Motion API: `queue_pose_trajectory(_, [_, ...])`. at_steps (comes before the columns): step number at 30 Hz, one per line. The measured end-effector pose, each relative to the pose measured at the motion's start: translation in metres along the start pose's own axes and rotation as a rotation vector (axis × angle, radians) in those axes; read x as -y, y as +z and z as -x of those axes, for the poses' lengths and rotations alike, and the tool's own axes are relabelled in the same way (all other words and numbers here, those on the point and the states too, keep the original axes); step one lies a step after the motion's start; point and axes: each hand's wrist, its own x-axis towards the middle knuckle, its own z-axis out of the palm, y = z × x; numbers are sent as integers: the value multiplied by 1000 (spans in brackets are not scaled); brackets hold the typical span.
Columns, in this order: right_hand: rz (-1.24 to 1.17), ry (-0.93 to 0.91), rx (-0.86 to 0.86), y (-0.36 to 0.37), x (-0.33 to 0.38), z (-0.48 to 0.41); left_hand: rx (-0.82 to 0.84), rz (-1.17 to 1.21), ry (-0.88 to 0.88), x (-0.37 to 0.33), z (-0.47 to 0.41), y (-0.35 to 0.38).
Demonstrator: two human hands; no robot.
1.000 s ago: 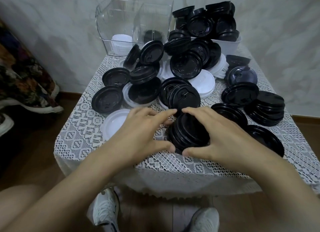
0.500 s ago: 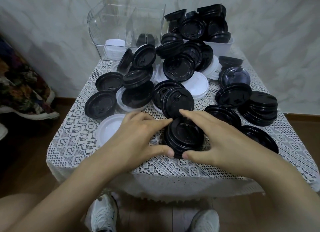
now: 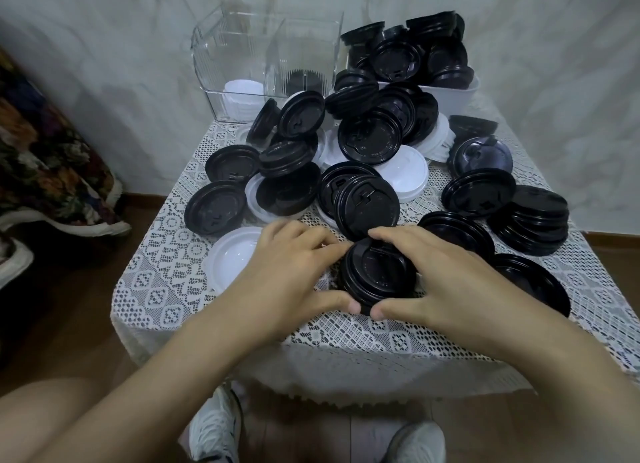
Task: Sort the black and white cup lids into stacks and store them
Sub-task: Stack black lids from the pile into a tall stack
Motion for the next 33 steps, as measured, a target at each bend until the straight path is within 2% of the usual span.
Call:
queue_pose_trajectory(6, [-39, -21, 32, -2, -6, 2, 34, -4, -9, 4, 1, -2])
queue_pose_trajectory(14, [-99, -9, 24, -7, -13, 3, -15, 241, -48, -3, 2, -10])
queue_pose_trajectory(19, [-91, -13, -9, -5, -13, 3, 23, 283, -79, -7, 3, -12])
queue_pose_trajectory(23, [-55, -1, -30, -2, -9, 3, 69, 209, -127, -8, 2, -13])
queue_pose_trajectory(33, [-27, 2, -13, -2, -3, 1, 75, 121, -70, -14, 3, -18])
